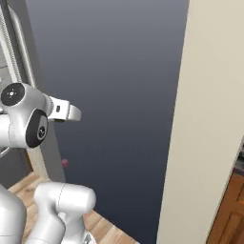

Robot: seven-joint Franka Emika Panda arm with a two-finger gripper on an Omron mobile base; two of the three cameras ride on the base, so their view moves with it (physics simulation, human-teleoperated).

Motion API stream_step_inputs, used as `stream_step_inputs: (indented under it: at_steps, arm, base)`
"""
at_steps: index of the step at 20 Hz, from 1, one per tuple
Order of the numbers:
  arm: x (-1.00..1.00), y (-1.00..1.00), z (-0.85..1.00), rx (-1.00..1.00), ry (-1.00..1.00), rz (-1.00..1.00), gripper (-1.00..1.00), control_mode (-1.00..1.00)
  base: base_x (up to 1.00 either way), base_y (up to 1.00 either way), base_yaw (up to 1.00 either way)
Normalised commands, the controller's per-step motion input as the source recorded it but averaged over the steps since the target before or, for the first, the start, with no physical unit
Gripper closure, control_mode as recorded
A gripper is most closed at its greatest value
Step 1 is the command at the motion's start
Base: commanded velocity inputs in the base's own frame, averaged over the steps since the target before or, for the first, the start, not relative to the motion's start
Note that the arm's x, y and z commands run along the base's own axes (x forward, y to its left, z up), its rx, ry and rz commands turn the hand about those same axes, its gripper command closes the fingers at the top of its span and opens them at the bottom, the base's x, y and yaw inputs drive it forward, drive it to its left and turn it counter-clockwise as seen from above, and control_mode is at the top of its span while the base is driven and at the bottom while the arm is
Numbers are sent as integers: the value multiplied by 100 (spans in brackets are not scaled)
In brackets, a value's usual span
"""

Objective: Grab the lime and lemon from the fridge, place them in the blender, close the lid, and turn on the blender to create a marinade.

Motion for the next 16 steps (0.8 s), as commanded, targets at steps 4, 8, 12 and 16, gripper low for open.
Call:
stream_step_inputs:
  at_steps: [4,8,12,16]
  arm:
    - [0,0,0,0,0,0,100,100]
    - [0,0,0,0,0,0,100,100]
    - [0,0,0,0,0,0,100,100]
    - [0,0,0,0,0,0,100,100]
  base:
    - [-100,31,-59]
    - [-100,14,-61]
    - [-58,-2,-62]
    - [-1,-36,-49]
